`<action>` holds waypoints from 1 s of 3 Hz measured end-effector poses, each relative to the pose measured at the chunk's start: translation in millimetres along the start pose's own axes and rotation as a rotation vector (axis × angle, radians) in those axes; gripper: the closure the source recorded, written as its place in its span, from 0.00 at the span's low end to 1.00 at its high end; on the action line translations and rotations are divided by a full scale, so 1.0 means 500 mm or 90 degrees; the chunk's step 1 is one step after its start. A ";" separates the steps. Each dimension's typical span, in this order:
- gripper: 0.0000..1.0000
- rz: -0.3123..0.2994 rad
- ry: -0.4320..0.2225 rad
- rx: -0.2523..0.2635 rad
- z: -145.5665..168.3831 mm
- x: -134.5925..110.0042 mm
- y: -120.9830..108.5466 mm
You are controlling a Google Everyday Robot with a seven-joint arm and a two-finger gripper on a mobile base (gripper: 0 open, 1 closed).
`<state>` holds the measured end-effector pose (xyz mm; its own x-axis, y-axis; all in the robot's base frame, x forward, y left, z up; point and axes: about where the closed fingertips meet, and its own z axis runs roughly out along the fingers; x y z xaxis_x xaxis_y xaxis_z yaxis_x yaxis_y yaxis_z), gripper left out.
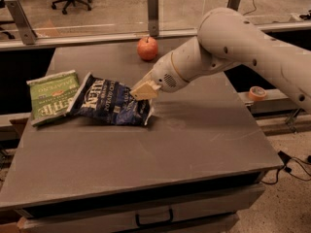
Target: Move blue chip bag near green jalapeno chip bag
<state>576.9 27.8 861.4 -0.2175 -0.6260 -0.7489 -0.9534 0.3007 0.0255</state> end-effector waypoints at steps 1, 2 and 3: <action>0.60 0.000 0.000 0.000 0.000 0.000 0.000; 0.38 0.007 -0.002 0.010 0.003 0.001 -0.008; 0.13 0.007 -0.002 0.009 0.002 0.001 -0.008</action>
Offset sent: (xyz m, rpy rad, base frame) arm 0.0272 -0.0094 -0.0146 0.0161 -0.0163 -0.1234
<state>581.1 27.1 860.4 -0.2273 -0.6200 -0.7510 -0.9477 0.3183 0.0240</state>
